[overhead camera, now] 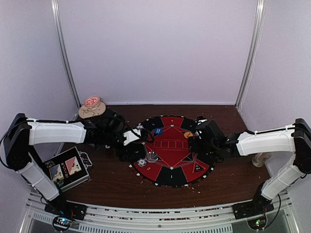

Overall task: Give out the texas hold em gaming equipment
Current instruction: Place the pile of poker chips at the dealer area.

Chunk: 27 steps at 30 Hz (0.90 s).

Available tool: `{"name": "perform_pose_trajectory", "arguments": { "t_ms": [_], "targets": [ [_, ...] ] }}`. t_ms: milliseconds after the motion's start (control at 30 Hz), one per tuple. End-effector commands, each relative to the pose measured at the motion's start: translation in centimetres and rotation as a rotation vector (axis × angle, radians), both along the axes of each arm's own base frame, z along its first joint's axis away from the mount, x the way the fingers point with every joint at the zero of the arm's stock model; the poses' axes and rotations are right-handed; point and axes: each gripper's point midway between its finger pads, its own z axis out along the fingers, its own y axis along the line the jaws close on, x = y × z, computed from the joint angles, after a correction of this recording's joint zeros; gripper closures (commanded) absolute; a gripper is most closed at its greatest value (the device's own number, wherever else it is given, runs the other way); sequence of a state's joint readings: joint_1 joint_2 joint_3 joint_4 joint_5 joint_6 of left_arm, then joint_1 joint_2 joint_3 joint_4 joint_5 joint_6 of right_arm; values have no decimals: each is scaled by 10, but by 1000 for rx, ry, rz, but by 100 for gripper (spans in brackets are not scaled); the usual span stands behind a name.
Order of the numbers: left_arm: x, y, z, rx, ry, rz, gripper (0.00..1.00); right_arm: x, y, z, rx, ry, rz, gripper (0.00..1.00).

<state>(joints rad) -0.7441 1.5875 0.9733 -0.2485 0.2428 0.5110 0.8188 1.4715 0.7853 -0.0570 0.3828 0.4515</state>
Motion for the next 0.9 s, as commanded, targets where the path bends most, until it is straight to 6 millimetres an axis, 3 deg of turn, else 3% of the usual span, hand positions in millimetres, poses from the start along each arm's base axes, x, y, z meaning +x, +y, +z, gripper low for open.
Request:
{"name": "perform_pose_trajectory", "arguments": {
  "t_ms": [0,133,233,467,667,867],
  "targets": [
    [41,30,54,-62,-83,120,8,2,2,10,13,-25,-4,10],
    [91,65,87,-98,-115,245,2,2,2,10,12,-25,-6,10],
    [132,90,90,-81,-109,340,2,3,2,9,10,-24,-7,10],
    [208,127,46,-6,-15,487,2,3,3,6,7,-20,-5,10],
    [238,135,26,31,37,526,2,4,4,3,-2,-14,-7,10],
    [238,146,-4,81,105,544,2,4,4,2,-2,-11,-5,11]
  ]
}}
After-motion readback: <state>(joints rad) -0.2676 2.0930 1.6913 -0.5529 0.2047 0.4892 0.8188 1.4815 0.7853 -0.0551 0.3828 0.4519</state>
